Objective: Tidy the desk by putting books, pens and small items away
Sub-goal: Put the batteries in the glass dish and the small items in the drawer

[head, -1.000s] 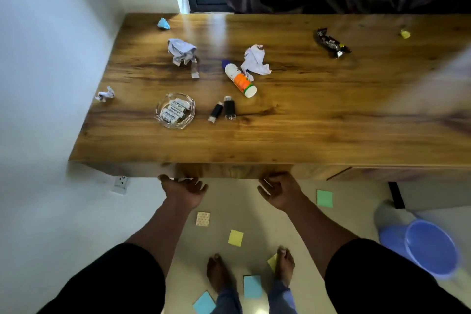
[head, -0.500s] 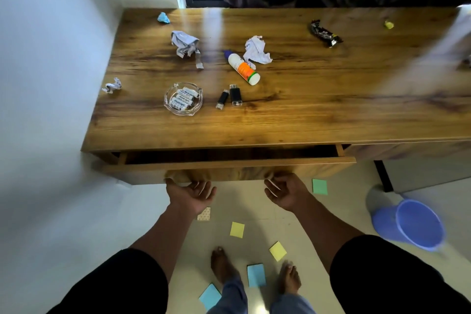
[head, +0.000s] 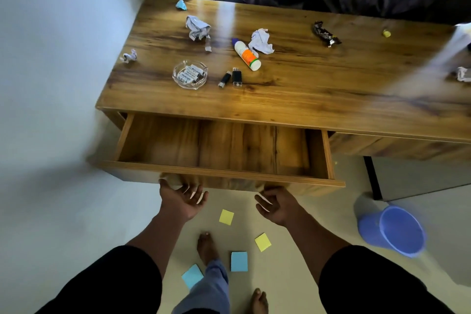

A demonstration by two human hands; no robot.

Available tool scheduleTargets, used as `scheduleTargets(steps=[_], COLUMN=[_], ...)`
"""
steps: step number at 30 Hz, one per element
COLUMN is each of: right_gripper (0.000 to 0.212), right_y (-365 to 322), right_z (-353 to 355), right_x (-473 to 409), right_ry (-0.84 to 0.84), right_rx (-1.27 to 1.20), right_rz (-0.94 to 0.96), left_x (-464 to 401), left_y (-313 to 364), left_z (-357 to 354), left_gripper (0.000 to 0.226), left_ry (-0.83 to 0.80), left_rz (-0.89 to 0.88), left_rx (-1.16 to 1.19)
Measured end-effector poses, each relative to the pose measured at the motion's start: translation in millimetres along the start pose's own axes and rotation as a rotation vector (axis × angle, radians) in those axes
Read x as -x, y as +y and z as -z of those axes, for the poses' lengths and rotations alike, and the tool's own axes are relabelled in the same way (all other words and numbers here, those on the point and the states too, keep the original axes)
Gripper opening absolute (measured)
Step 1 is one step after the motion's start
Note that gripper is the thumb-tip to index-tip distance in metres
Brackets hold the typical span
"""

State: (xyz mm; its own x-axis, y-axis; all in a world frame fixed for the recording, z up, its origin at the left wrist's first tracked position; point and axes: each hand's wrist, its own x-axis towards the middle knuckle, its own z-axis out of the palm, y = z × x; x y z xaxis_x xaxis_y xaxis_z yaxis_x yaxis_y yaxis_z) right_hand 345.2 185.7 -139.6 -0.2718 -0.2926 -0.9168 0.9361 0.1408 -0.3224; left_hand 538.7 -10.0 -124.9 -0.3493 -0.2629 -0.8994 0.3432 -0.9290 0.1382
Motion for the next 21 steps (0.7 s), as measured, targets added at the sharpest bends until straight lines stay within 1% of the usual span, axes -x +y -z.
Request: scheduleTargets(steps=[3,4,5,6,8,9,10,11,12,14,15,16,17,18,20,21], right_gripper=[0.013,0.011,0.012,0.015,0.024,0.029,0.031,0.031,0.029,0.022,0.021,0.020,0.020,0.022,0.026,0.027], right_y=[14.4,19.5,24.5,28.1,31.0,31.7,31.2,30.4,28.9,22.6,18.7,14.2,8.6,2.7,-7.6,-10.5], right_z=[12.6,16.5,19.6,21.9,20.1,15.0,10.0,3.4,-3.4,-18.3,-24.5,-29.6,-34.0,-37.7,-41.0,-40.7], right_x=[8.0,15.0,22.8,32.5,53.4,61.7,70.9,81.4,94.2,119.9,132.6,143.0,149.7,153.4,156.2,154.2], right_ry=[-0.025,-0.041,-0.060,-0.093,-0.175,-0.224,-0.286,-0.344,-0.378,-0.370,-0.336,-0.286,-0.231,-0.176,-0.066,-0.023], right_rx=[0.087,0.158,0.282,0.441,0.793,0.947,1.064,1.152,1.213,1.291,1.321,1.350,1.386,1.441,1.625,1.738], right_rz=[0.001,-0.012,-0.026,-0.029,0.016,0.061,0.127,0.203,0.296,0.539,0.693,0.839,0.956,1.040,1.130,1.150], left_x=[3.9,8.6,14.9,21.0,34.8,43.1,53.7,59.7,68.5,63.2,60.1,56.7,52.9,55.7,61.7,65.4], left_y=[-11.0,-17.2,-24.2,-32.5,-49.8,-55.8,-62.6,-66.8,-71.2,-71.1,-68.7,-66.3,-63.9,-64.4,-68.5,-70.6], left_z=[17.6,20.5,22.6,25.2,26.9,24.6,22.2,24.2,23.6,22.3,19.5,15.4,9.2,1.6,-8.9,-11.1], left_gripper=[0.081,0.081,0.079,0.077,0.069,0.065,0.062,0.061,0.061,0.059,0.056,0.053,0.053,0.057,0.070,0.076], left_ry=[0.029,0.057,0.121,0.248,0.573,0.685,0.736,0.719,0.670,0.475,0.376,0.292,0.230,0.165,0.026,0.002], left_rz=[-0.052,-0.087,-0.154,-0.269,-0.632,-0.799,-0.985,-1.171,-1.336,-1.622,-1.708,-1.722,-1.688,-1.556,-1.375,-1.326], left_rx=[-0.059,-0.113,-0.229,-0.363,-0.640,-0.729,-0.807,-0.903,-0.987,-1.194,-1.391,-1.651,-1.912,-2.103,-2.214,-2.255])
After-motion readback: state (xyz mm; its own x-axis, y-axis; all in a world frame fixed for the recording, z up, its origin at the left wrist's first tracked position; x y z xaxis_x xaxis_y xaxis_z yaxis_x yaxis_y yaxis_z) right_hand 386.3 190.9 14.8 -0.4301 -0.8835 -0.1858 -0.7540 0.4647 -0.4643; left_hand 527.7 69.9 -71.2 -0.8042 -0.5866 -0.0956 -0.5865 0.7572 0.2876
